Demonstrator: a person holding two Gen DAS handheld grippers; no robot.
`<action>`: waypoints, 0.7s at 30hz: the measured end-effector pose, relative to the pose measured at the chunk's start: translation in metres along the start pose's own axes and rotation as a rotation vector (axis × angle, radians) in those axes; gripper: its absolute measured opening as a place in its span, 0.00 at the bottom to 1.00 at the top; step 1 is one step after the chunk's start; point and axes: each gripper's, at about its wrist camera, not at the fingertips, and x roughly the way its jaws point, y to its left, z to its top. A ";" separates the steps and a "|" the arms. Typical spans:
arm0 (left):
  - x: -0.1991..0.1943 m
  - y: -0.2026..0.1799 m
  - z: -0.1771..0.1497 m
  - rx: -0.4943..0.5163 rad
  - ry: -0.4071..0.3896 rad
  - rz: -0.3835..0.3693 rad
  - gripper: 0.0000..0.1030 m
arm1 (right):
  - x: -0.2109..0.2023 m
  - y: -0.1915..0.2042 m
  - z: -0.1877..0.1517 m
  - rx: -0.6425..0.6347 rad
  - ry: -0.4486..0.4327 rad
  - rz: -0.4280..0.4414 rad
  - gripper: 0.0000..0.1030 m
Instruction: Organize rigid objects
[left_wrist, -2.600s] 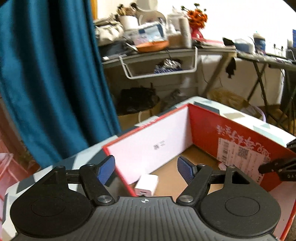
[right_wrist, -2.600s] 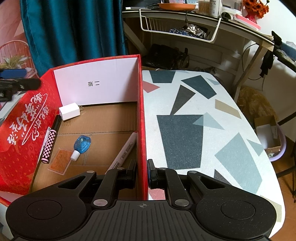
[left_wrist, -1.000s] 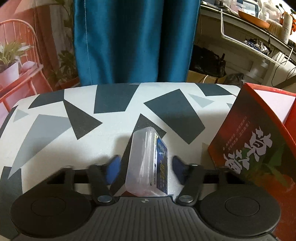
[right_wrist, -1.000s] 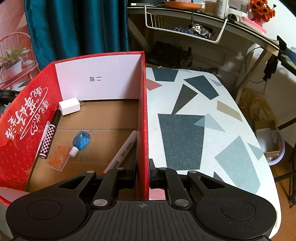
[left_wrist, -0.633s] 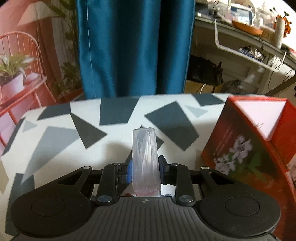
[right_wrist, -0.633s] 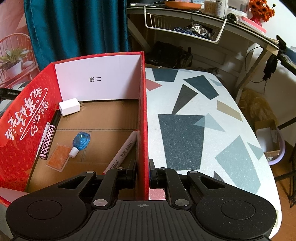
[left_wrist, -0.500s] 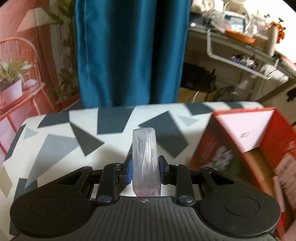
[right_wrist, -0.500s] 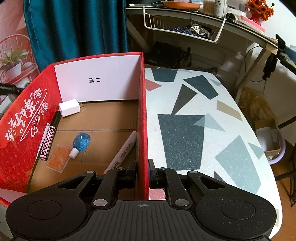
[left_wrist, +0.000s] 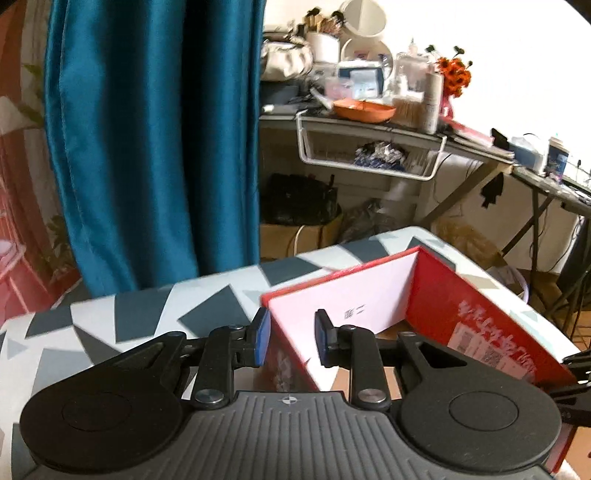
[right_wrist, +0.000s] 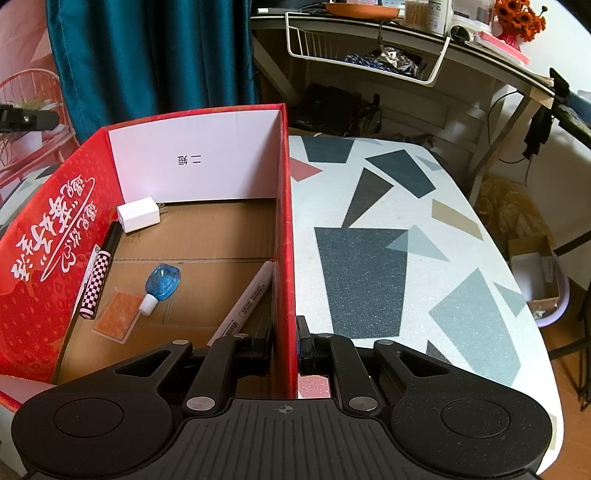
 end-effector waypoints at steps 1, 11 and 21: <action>0.003 0.005 -0.005 -0.010 0.016 0.005 0.38 | 0.000 0.000 0.000 0.000 0.000 0.001 0.11; 0.030 0.028 -0.081 0.090 0.165 -0.059 0.69 | 0.001 0.003 0.001 -0.013 0.005 -0.007 0.11; 0.045 0.034 -0.097 0.395 0.163 -0.216 0.96 | 0.001 0.005 0.002 -0.023 0.011 -0.021 0.11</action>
